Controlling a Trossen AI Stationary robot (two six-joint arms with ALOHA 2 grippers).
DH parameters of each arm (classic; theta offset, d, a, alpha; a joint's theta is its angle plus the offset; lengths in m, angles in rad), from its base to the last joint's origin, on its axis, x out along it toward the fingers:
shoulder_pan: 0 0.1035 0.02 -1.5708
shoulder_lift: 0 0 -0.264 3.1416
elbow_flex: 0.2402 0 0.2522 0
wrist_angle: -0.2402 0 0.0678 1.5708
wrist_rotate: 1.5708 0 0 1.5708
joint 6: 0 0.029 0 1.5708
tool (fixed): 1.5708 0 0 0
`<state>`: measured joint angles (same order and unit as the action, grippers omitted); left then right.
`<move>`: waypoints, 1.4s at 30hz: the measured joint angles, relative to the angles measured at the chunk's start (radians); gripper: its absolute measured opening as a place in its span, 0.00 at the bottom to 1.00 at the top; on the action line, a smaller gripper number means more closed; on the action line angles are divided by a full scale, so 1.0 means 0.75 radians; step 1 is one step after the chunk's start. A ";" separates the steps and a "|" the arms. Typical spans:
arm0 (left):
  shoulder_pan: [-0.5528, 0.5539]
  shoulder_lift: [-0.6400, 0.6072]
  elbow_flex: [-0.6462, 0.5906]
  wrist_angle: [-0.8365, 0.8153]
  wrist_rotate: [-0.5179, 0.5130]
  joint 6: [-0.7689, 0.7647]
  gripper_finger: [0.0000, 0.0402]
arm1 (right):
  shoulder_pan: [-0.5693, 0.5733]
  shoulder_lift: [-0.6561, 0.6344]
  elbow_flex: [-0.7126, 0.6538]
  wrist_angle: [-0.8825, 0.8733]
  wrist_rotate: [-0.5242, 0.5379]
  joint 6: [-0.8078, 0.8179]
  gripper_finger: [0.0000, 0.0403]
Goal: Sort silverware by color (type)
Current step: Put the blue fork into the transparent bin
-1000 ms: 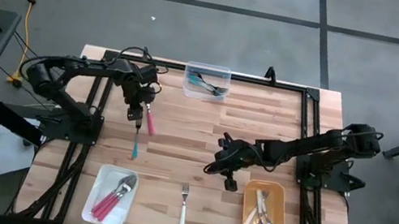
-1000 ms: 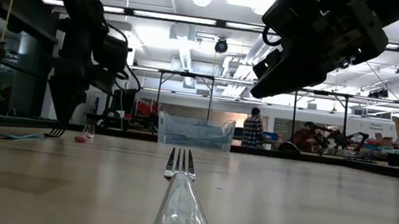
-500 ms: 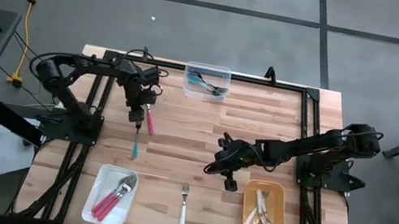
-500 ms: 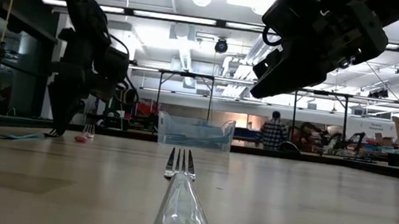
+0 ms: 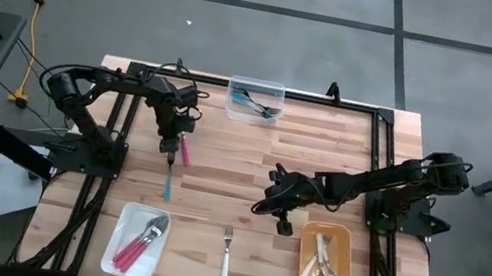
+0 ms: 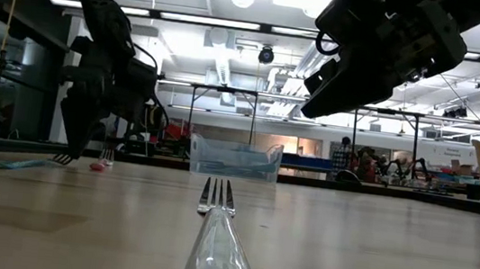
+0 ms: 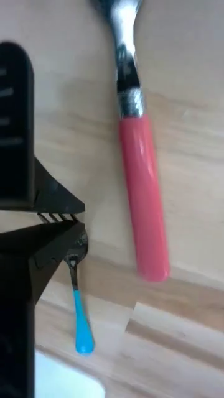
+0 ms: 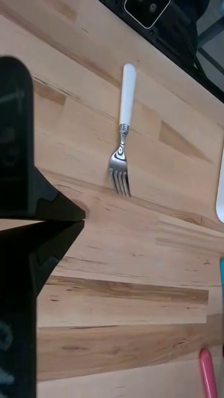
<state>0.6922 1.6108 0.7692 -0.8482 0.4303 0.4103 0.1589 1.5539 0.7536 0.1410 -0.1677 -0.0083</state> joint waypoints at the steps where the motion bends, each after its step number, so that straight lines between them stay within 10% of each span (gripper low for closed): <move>1: 0.000 0.000 0.000 -0.010 0.013 0.002 0.03 | 0.000 0.000 0.000 0.000 0.000 0.000 0.00; 20: -0.075 -0.167 0.158 -0.131 0.001 -0.131 0.00 | 0.001 0.000 0.000 -0.047 0.090 0.013 0.00; 33: -0.342 -0.420 -0.070 0.762 -0.104 -0.881 0.00 | -0.068 0.008 0.000 0.150 0.417 0.275 0.11; 42: -0.532 -0.409 -0.133 1.202 -0.193 -0.960 0.00 | -0.287 0.059 0.067 0.227 0.153 0.473 0.39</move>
<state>0.2933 1.3044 0.6698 0.0535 0.2855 -0.3095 -0.0561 1.5982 0.8040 0.3110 -0.0526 0.3463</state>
